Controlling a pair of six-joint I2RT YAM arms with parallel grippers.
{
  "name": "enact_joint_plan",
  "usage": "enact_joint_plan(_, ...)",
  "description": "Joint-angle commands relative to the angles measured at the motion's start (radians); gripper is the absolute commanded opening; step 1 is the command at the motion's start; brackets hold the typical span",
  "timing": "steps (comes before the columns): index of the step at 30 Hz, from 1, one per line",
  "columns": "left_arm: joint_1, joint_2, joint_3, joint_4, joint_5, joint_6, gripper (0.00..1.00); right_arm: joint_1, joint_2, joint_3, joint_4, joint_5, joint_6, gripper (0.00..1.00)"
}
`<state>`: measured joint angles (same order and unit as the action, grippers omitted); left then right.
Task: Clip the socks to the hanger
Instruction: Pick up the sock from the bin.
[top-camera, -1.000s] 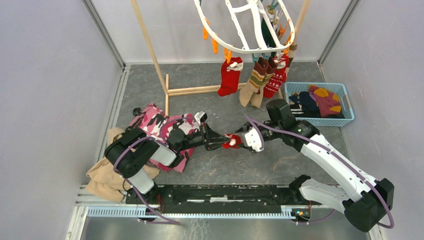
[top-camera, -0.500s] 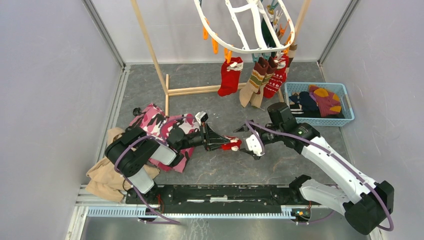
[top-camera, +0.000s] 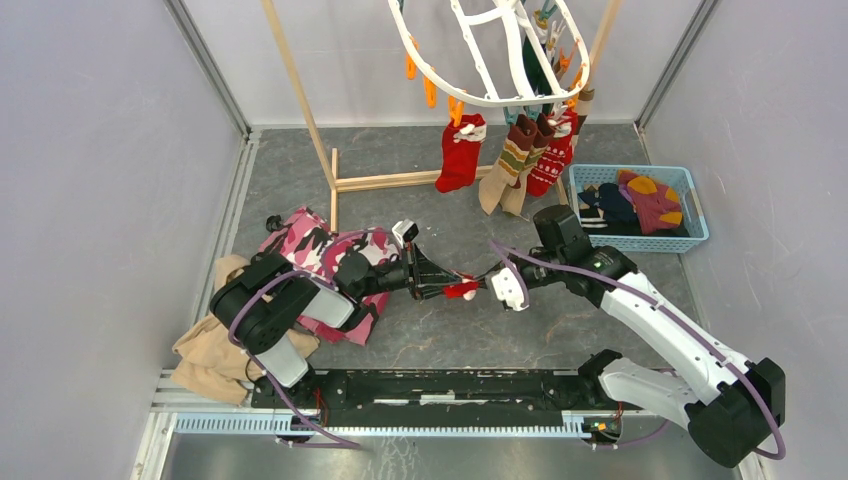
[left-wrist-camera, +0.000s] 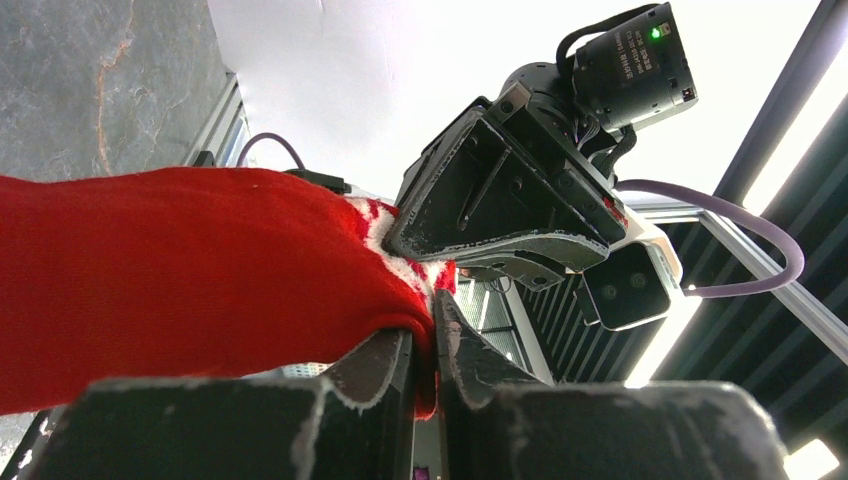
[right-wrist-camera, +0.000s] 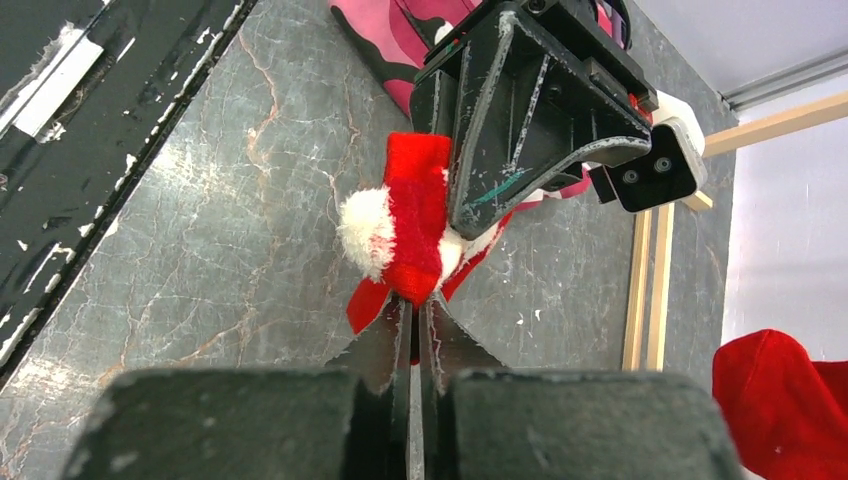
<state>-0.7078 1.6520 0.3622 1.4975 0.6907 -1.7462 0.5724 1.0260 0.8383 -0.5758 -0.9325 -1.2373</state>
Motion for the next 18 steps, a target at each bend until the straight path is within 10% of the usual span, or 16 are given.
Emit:
enact_joint_plan(1, 0.009, -0.047, 0.009, 0.177, 0.006, 0.064, 0.26, 0.000, 0.001, 0.022, -0.028, -0.049, -0.005, 0.00)
enact_joint_plan(6, 0.033, -0.256, -0.043, 0.033, -0.022, 0.284, 0.51, -0.073, 0.047, 0.107, -0.229, -0.166, -0.123, 0.00)
enact_joint_plan(13, 0.017, -0.772, -0.038, -0.786, -0.180, 1.050, 0.84, -0.138, 0.084, 0.133, -0.224, -0.263, -0.031, 0.00)
enact_joint_plan(18, -0.022, -1.057, -0.188, -0.742, -0.318, 1.294, 1.00, -0.142, 0.086, 0.129, -0.165, -0.268, 0.056, 0.00)
